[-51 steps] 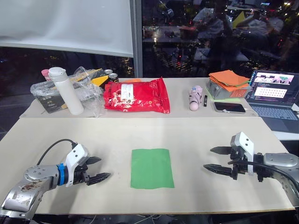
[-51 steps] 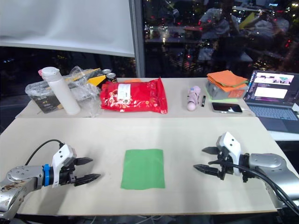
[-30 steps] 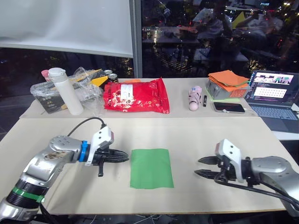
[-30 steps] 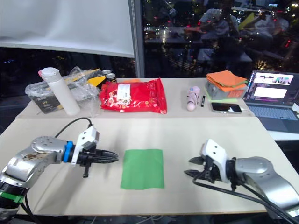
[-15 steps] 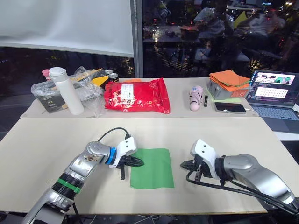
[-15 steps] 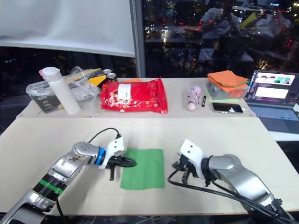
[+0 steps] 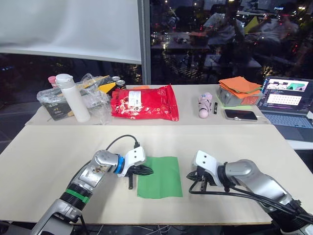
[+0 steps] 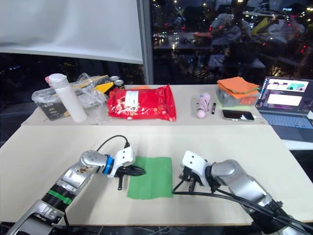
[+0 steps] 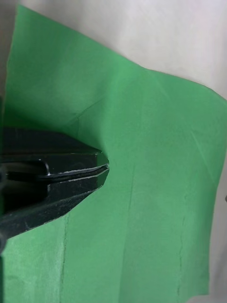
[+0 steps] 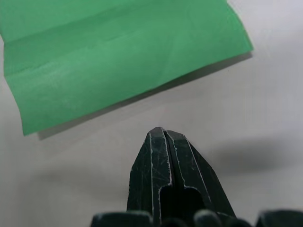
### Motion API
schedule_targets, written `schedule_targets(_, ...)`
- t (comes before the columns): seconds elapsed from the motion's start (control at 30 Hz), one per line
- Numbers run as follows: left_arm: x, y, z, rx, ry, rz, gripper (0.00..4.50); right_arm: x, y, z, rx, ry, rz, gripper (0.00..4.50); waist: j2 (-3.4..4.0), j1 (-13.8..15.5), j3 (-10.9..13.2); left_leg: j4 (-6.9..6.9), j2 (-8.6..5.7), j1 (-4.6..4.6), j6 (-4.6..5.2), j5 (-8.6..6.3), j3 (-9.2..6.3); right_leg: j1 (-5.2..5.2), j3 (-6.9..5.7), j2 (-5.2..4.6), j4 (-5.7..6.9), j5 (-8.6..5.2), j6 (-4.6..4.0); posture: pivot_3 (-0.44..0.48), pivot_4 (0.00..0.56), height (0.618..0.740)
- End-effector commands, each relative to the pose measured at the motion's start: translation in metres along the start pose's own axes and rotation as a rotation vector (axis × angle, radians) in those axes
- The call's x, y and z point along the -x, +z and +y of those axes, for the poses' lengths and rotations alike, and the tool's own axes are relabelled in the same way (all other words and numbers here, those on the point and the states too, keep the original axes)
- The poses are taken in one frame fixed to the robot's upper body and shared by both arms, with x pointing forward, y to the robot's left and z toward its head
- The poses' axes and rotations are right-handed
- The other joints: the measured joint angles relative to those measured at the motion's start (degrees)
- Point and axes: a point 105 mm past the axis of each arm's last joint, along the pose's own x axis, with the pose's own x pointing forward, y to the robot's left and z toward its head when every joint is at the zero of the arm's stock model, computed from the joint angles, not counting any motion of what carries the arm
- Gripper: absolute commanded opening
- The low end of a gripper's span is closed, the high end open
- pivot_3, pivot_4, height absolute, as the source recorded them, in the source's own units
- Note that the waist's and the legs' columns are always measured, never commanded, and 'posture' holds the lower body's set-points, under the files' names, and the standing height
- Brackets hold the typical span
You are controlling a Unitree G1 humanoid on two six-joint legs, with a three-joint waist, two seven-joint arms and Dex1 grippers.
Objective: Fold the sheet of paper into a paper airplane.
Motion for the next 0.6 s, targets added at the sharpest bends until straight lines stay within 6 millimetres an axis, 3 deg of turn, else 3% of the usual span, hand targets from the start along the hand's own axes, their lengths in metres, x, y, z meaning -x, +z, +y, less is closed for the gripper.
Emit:
schedule_targets(0.03,-0.006,-0.035,-0.015,0.086,-0.027,0.122,0.0,-0.005,0.004,-0.004,0.048,-0.005,-0.012,0.04,-0.09,-0.1,-0.1,0.0,0.0,0.04,0.01,-0.01,0.0,0.03,0.0,0.0,0.0,-0.02,-0.02,0.0,0.15,0.725)
schedule_targets(0.23,-0.007,-0.034,-0.018,0.098,-0.03,0.111,0.0,-0.015,0.01,-0.02,0.1,-0.056,-0.03,0.04,-0.2,-0.1,-0.2,0.0,0.0,0.15,0.05,-0.04,0.0,0.11,0.0,0.01,0.02,-0.06,-0.03,0.0,0.15,0.725)
schedule_targets(0.6,-0.006,-0.034,-0.019,0.108,-0.019,0.107,0.0,-0.027,0.017,-0.013,0.173,0.029,-0.056,0.04,-0.19,-0.2,-0.3,0.0,0.01,0.17,0.14,-0.09,0.0,0.12,-0.01,0.02,0.03,-0.09,0.0,0.0,0.15,0.725)
